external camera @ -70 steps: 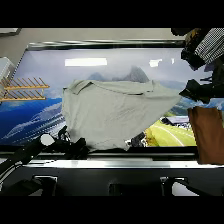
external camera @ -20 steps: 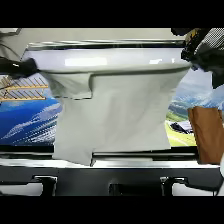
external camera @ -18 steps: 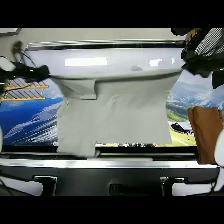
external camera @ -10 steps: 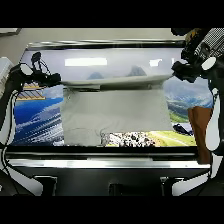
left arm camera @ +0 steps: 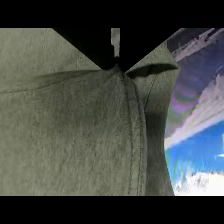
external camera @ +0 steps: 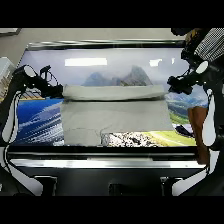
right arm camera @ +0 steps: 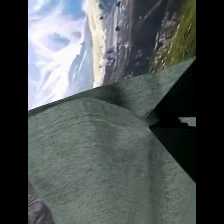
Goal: Fold the clothes and pants, and hang the long-sleeved shirts on hangers.
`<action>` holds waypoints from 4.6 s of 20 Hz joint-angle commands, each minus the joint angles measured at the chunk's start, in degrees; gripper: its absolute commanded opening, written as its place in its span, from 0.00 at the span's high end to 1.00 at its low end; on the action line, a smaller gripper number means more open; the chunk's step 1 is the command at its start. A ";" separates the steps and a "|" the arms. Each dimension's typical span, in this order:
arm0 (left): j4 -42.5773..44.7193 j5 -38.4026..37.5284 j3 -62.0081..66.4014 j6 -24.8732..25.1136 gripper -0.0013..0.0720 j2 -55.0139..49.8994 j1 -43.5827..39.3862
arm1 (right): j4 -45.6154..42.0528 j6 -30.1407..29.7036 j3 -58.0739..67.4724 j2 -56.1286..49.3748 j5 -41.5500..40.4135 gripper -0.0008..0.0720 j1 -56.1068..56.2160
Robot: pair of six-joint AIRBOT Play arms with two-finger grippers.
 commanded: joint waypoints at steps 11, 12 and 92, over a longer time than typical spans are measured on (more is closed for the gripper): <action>-0.15 -5.01 -0.55 -1.99 0.92 -3.80 -1.70 | -2.80 -0.31 -0.02 -5.73 3.76 0.85 0.07; -0.11 -5.03 -0.42 -1.99 0.77 -3.65 -1.70 | -2.84 -0.26 0.00 -5.70 4.76 0.67 0.04; -29.29 16.11 -82.53 23.34 0.96 47.56 14.14 | 16.31 -23.23 -51.17 20.20 -3.96 0.40 -19.47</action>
